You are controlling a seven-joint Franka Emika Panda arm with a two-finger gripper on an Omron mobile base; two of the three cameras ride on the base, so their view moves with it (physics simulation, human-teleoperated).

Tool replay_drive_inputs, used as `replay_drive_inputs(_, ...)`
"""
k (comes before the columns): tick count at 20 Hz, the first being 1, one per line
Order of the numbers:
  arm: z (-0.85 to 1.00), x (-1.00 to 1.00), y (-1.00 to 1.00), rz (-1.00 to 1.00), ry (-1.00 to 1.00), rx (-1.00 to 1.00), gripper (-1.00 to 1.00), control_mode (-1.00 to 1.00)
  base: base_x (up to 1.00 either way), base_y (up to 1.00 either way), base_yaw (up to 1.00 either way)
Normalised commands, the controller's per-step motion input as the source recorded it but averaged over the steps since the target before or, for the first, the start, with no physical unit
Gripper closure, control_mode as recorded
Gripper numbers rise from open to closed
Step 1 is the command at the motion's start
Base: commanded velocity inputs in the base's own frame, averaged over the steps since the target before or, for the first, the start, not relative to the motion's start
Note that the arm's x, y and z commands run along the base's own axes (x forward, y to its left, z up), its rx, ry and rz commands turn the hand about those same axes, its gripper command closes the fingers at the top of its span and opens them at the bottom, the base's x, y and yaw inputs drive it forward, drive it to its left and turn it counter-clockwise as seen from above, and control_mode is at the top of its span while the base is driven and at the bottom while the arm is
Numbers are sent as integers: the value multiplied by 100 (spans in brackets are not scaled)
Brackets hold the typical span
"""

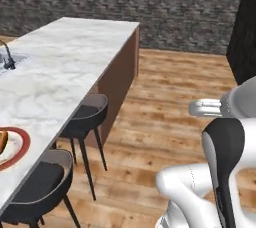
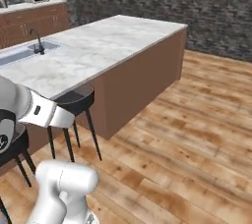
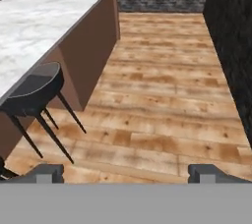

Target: Move the hot dog bun to the plate on the dining table and place the condiment next to that plate. Then navigate to the fridge and take the sausage and place it on the plate as well.

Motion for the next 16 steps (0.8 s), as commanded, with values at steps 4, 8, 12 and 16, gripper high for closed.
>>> replay_drive_inputs(4,0,0,0,0,0,0,-100,100,4,6,-64)
replay_drive_inputs(8,0,0,0,0,0,0,-100,100,-8,8,-44)
replay_drive_inputs(12,0,0,0,0,0,0,-100,100,-66,35,-28)
replay_drive_inputs(16,0,0,0,0,0,0,-100,100,-97,51,-2)
